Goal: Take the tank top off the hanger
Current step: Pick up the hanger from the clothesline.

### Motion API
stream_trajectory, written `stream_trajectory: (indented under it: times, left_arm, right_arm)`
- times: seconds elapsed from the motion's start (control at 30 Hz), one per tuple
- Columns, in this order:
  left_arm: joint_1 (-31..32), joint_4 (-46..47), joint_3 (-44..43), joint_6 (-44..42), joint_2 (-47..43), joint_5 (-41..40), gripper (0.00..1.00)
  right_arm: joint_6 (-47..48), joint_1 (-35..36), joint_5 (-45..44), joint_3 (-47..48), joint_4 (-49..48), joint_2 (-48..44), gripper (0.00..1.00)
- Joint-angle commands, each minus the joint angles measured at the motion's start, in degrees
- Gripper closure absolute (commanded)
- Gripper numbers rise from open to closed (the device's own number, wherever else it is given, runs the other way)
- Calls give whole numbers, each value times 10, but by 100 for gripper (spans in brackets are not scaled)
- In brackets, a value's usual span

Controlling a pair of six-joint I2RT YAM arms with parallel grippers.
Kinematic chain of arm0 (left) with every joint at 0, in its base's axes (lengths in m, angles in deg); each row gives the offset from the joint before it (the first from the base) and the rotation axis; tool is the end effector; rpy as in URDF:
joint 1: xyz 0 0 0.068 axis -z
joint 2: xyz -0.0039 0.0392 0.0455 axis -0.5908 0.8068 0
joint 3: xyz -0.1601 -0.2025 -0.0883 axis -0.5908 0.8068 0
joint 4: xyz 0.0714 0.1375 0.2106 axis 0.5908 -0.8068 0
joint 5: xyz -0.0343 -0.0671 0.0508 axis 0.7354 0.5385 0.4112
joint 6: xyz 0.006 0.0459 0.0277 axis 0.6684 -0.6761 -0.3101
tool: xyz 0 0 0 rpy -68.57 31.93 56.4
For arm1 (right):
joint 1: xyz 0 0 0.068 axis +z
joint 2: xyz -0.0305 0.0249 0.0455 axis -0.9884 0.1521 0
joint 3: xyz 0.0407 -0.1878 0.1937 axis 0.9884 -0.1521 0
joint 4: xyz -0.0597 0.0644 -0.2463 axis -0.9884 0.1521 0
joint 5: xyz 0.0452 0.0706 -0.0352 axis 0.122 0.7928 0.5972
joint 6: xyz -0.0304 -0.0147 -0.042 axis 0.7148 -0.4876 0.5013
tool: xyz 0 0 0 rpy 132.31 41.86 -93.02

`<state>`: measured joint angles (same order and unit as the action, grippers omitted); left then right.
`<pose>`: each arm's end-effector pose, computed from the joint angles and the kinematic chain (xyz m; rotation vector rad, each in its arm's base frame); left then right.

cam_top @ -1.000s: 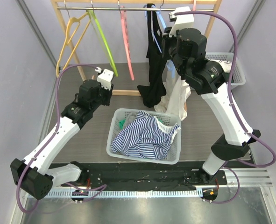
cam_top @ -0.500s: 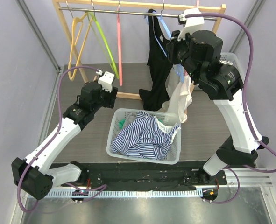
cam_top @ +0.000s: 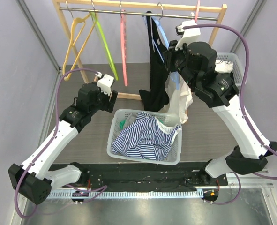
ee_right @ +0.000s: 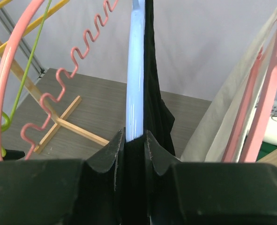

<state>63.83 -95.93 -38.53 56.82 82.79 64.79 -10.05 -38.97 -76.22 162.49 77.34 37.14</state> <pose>0.2195 -0.1111 0.3553 0.4710 1.9702 -0.1825 0.2091 0.1699 0.5534 -0.2356 1.6439 0.2423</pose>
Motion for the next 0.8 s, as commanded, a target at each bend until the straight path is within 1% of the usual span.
stream_trajectory:
  times: [0.0, 0.13, 0.2, 0.27, 0.37, 0.4, 0.47, 0.53, 0.63, 0.7, 0.77]
  left_arm:
    - [-4, -6, -32, -14, -10, 5, 31]
    - [-4, -12, -44, -22, -10, -11, 30]
    - [-4, -13, -44, -26, -10, -25, 31]
    - [-4, -11, -42, -29, -9, -29, 30]
    - [-4, -9, -37, -28, -8, -31, 30]
    - [-4, -12, -36, -28, -9, -30, 30]
    - [-5, -16, -38, -27, -10, -28, 30]
    - [-5, -23, -41, -31, -15, -25, 30]
    - [-5, -37, -44, -36, -20, -16, 30]
    - [-5, -46, -43, -38, -22, -8, 30]
    - [-5, -50, -41, -40, -23, -8, 30]
  right_arm:
    - [-35, 3, 16, -40, -49, -33, 99]
    - [-44, 3, 36, -23, -35, -30, 99]
    - [-53, 3, 46, 14, 1, -18, 99]
    - [-57, 3, 53, 24, 23, -11, 99]
    - [-65, 3, 64, -16, -22, -50, 99]
    - [-71, 3, 71, -23, -23, -58, 99]
    - [-83, 3, 93, -11, 6, -61, 99]
    - [-91, 3, 119, -19, 18, -73, 99]
    - [-96, 3, 159, -73, -5, -136, 99]
    - [-93, 3, 173, -125, -49, -191, 99]
    - [-79, 2, 171, -141, -67, -212, 99]
